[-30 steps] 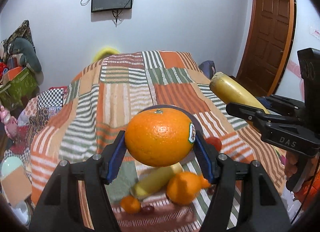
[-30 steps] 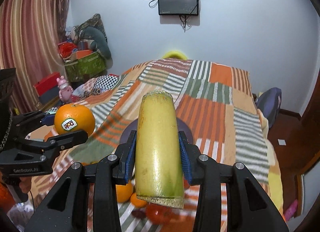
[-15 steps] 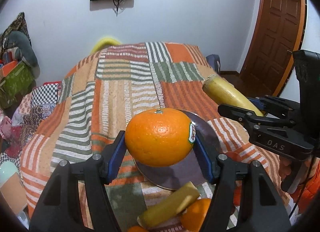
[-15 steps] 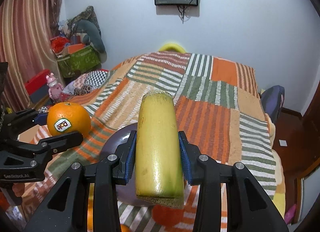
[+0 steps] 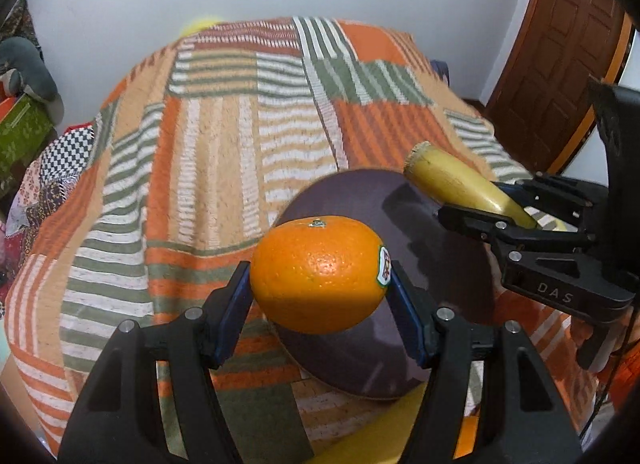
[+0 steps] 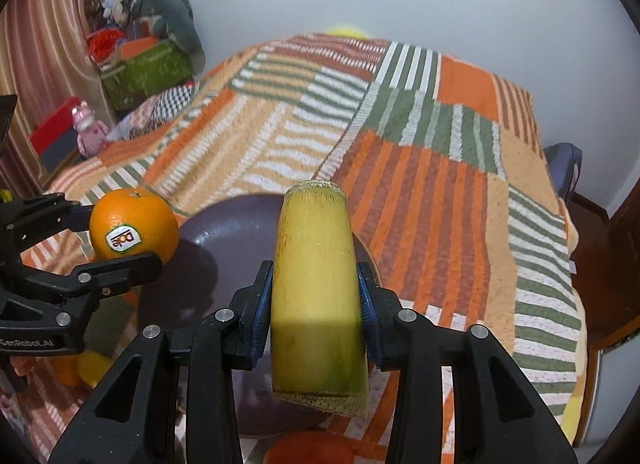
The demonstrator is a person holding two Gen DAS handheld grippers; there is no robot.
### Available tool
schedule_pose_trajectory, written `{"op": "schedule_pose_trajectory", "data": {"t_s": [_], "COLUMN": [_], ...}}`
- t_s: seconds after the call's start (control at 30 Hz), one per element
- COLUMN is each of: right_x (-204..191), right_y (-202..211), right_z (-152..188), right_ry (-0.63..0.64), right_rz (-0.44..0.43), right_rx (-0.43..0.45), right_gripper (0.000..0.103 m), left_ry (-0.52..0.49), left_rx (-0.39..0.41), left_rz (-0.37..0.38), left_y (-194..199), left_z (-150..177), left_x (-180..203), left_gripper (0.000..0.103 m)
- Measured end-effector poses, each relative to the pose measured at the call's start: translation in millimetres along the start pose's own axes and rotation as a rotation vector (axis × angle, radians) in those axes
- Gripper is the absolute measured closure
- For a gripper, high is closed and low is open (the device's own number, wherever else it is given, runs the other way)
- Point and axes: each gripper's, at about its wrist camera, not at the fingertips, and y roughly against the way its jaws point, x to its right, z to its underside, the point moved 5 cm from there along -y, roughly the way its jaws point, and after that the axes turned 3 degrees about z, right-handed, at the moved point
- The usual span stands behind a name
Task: Organize fruits
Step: 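Carry the yellow fruit with the right tool while the left tool carries the orange onto the purple plate, then open both tools to release the fruits on the plate and lift away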
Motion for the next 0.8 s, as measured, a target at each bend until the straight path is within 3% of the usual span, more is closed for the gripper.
{"op": "schedule_pose_trajectory", "data": {"t_s": [0.37,0.8], "right_x": [-1.1,-5.6], "right_y": [-30.9,-37.5], "right_z": [10.3,14.1], "right_ry": [0.051,0.056], "right_rz": [-0.032,-0.056], "right_rx": [-0.136,-0.168], "right_gripper": [0.067,0.067], "left_ry": [-0.025,-0.021], "left_rx": [-0.091,-0.125], "left_rz": [0.004,0.005], "left_y": [-36.2,-40.5], "left_z": [-0.3,2.0], "left_x": [3.9,3.7], "left_gripper": [0.038,0.037]}}
